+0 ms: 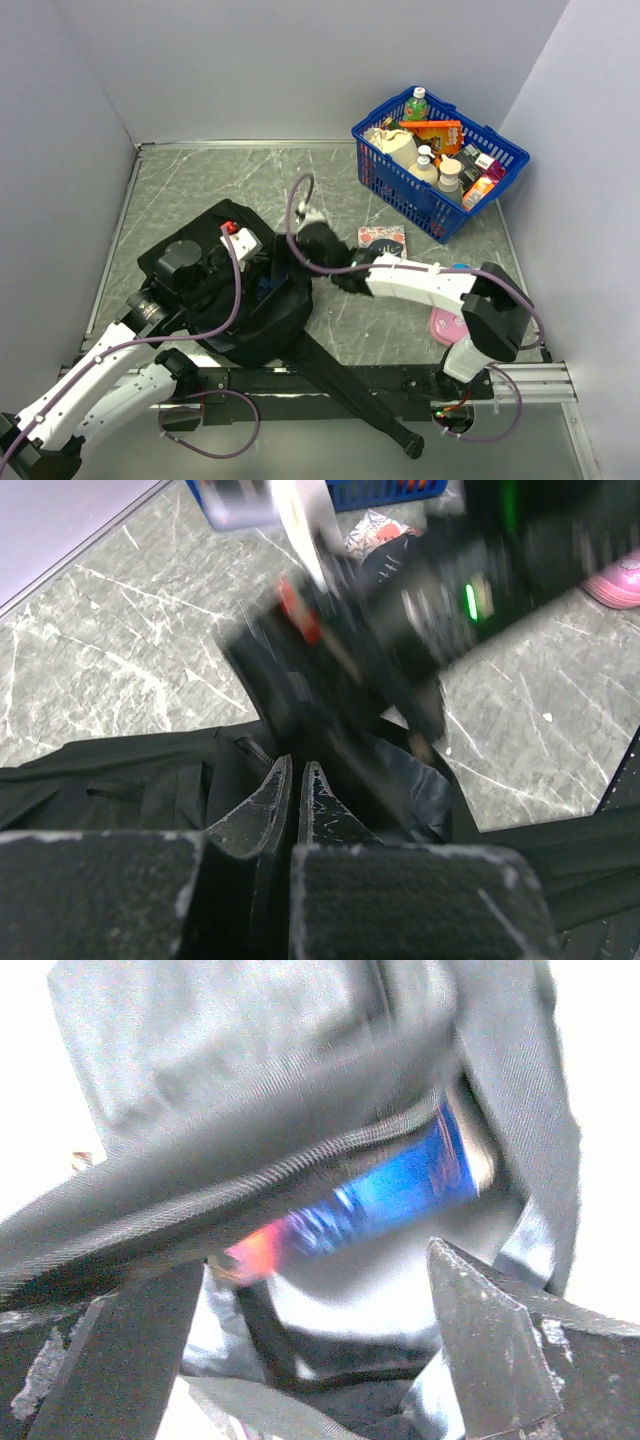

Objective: Pack the student bag
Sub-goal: Place the book in the student bag.

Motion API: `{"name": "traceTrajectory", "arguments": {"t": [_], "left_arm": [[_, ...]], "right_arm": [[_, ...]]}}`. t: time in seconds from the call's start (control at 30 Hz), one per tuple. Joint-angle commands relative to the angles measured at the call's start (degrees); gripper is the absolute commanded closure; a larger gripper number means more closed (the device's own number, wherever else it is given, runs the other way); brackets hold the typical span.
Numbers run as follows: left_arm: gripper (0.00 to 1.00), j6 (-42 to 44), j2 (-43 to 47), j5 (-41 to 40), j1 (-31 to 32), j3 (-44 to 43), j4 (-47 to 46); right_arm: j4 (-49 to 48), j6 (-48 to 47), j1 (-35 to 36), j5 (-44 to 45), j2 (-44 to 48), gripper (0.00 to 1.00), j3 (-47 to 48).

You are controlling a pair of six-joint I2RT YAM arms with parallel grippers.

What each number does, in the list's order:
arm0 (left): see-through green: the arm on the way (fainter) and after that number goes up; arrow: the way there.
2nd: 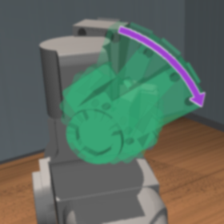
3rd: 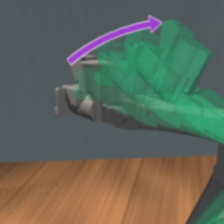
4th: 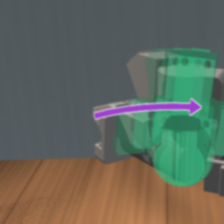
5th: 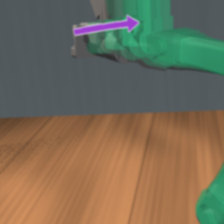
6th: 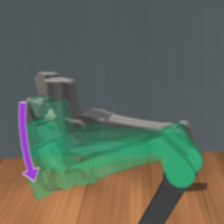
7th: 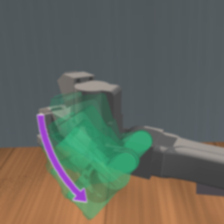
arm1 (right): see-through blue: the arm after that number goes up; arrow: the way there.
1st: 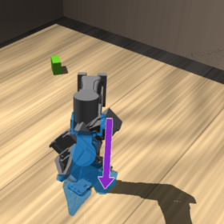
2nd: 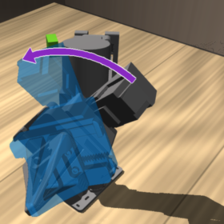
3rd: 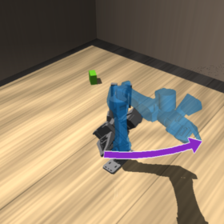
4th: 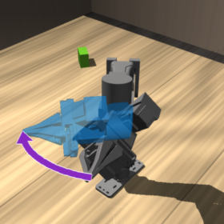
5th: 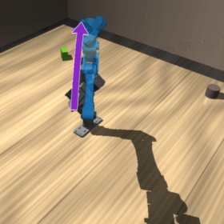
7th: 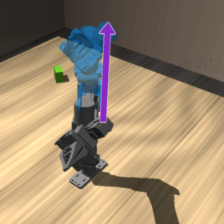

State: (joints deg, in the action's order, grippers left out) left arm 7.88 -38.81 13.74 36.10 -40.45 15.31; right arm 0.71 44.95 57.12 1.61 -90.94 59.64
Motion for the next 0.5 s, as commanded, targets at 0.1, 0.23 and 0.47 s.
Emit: {"name": "traceTrajectory", "arguments": {"t": [0.1, 0.23, 0.47], "left_arm": [[0.99, -0.4, 0.8, 3.7, -0.1, 4.1, -2.7], [0.99, -0.6, 1.2, 5.3, -0.1, 5.5, -2.6], [0.99, -1.1, 1.2, 3.7, -0.1, 4.4, -5.1]], "right_arm": [[9.5, -6.7, -7.7, -4.1, 8.3, 0.0, 1.3], [8.3, -6.8, -14.5, -6.3, 16.1, 0.0, -6.7], [13.0, -7.0, -5.7, -1.8, 14.6, 0.83, -2.1]]}}
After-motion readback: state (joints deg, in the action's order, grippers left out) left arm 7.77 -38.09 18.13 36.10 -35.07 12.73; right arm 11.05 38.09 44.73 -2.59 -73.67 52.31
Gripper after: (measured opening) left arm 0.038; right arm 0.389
